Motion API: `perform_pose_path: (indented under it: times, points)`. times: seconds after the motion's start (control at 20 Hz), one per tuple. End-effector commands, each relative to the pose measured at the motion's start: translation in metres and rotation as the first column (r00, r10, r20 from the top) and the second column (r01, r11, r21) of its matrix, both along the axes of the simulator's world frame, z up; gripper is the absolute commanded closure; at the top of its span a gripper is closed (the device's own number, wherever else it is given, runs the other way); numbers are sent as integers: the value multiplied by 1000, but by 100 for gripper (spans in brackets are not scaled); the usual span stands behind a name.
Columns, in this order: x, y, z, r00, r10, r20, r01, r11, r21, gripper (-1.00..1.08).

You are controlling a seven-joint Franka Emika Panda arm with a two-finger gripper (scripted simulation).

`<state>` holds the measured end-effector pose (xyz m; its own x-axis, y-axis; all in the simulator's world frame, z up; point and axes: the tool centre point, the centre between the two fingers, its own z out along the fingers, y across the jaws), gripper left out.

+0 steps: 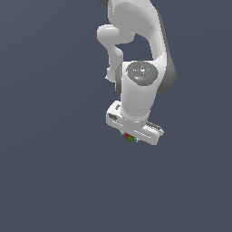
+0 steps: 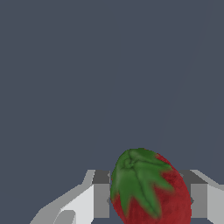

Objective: Pick up the object and move it to a goal position.

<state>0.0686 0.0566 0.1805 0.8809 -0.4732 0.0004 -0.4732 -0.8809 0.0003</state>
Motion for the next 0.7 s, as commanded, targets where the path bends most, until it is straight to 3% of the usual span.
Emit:
perform_pose_path:
  times: [0.0,0.3,0.65]
  points:
    - [3,16,25,1000,-1,0,1,1000,0,108]
    - [10,49,73,1000,-1,0,1,1000,0,108]
    - [15,69,103,1000,0,0,0,1000,0,108]
